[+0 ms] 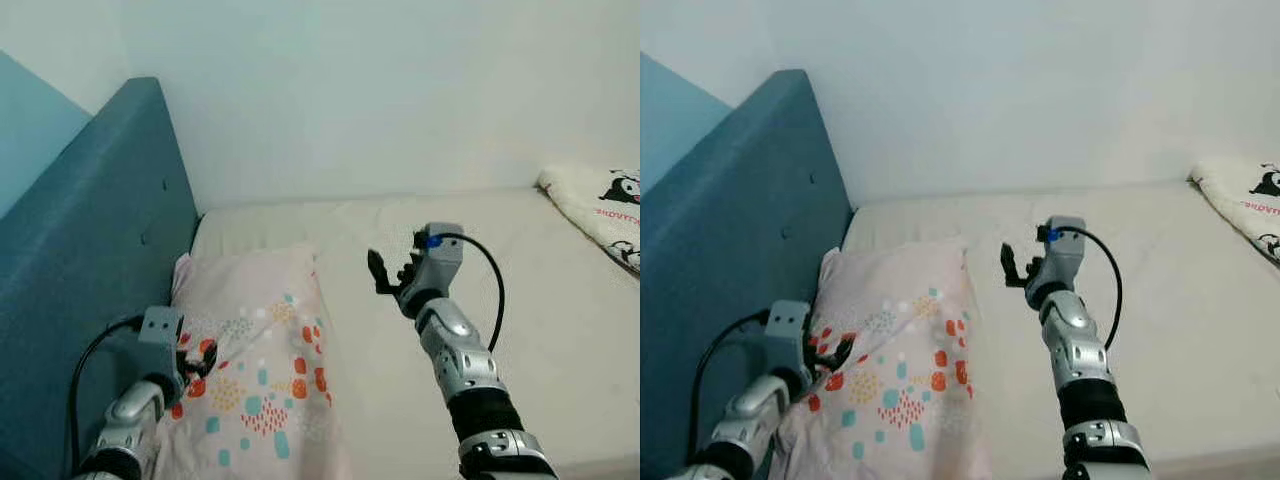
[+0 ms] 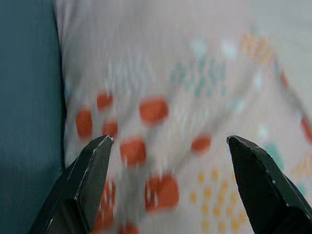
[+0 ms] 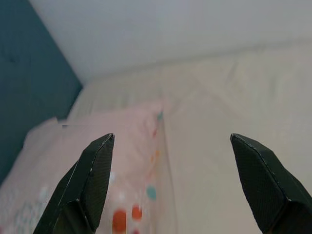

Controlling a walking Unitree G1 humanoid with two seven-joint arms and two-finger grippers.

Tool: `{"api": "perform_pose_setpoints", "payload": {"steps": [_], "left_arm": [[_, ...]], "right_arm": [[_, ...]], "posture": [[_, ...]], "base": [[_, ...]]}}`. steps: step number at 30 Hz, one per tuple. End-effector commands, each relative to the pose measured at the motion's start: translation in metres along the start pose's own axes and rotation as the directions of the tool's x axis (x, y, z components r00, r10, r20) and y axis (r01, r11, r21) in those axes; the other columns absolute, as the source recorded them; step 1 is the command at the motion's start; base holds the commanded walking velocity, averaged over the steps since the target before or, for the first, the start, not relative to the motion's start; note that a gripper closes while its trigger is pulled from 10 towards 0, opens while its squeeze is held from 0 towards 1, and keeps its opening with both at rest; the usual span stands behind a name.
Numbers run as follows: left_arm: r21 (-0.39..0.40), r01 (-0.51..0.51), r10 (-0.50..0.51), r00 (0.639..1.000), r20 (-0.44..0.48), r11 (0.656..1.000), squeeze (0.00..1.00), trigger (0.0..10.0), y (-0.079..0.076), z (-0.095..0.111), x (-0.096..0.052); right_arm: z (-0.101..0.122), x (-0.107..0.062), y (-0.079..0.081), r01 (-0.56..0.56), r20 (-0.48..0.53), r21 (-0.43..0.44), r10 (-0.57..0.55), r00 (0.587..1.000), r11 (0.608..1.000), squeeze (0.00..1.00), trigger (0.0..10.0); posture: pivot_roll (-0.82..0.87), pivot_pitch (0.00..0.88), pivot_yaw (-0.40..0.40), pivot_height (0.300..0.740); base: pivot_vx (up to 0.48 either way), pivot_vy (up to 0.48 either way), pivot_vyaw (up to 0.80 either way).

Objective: Clean up the room

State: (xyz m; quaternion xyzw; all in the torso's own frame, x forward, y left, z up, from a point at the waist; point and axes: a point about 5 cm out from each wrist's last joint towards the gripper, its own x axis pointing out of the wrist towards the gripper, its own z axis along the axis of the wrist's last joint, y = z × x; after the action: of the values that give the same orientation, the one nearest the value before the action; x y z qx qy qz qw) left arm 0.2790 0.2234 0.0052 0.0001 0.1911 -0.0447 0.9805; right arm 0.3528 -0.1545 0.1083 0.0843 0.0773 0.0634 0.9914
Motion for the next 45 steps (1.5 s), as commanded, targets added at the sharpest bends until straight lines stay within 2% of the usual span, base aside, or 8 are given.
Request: {"api": "perform_pose_setpoints", "payload": {"steps": [1,7,24,32,33,40,42,45], "left_arm": [[-0.015,0.022,-0.022,0.999,-0.023,1.000,0.00,10.0,-0.008,-0.009,-0.001],[-0.049,0.069,-0.071,0.996,-0.045,0.996,0.00,10.0,-0.022,-0.020,-0.004],[-0.080,0.097,-0.100,0.994,-0.037,0.992,0.00,10.0,-0.029,-0.021,-0.003],[-0.092,0.103,-0.109,0.992,-0.063,0.990,0.00,10.0,-0.032,-0.027,-0.004],[-0.141,0.082,-0.094,0.992,-0.082,0.987,0.00,10.0,-0.032,-0.032,-0.006],[-0.179,0.054,-0.075,0.990,-0.116,0.982,0.00,10.0,-0.031,-0.040,-0.008],[-0.176,0.034,-0.066,0.981,-0.180,0.984,0.00,10.0,-0.030,-0.053,-0.015],[-0.175,0.026,-0.063,0.976,-0.210,0.984,0.00,10.0,-0.029,-0.060,-0.019]], "right_arm": [[0.001,0.001,0.000,-0.006,0.011,-0.001,0.006,1.000,1.000,0.00,10.0],[0.001,-0.001,-0.008,0.018,0.005,-0.004,-0.018,1.000,1.000,0.00,10.0],[-0.008,-0.001,-0.022,0.059,-0.023,-0.011,-0.059,0.998,0.998,0.00,10.0],[-0.057,-0.015,-0.030,0.021,-0.265,-0.077,-0.041,0.964,0.997,0.00,10.0],[-0.076,-0.024,-0.034,-0.006,-0.342,-0.084,-0.024,0.939,0.996,0.00,10.0],[-0.087,-0.033,-0.037,-0.045,-0.372,-0.059,0.020,0.928,0.997,0.00,10.0],[-0.094,-0.039,-0.031,-0.141,-0.385,-0.060,0.107,0.916,0.988,0.00,10.0],[-0.096,-0.040,-0.029,-0.168,-0.392,-0.066,0.129,0.911,0.984,0.00,10.0]], "posture": [[-0.12,0.000,-0.023,0.740],[-0.12,0.000,-0.024,0.740],[-0.11,0.000,-0.021,0.740],[-0.12,0.000,-0.018,0.740],[-0.12,0.000,-0.015,0.740],[-0.13,0.000,-0.013,0.740],[-0.14,0.000,-0.009,0.740],[-0.14,0.000,-0.008,0.740]], "base": [[0.000,-0.480,0.00],[0.000,-0.480,0.00],[0.000,-0.480,0.00],[0.000,-0.480,0.00],[0.000,-0.480,0.00],[0.000,-0.480,0.00],[0.000,0.000,0.00],[0.000,-0.160,0.00]]}}
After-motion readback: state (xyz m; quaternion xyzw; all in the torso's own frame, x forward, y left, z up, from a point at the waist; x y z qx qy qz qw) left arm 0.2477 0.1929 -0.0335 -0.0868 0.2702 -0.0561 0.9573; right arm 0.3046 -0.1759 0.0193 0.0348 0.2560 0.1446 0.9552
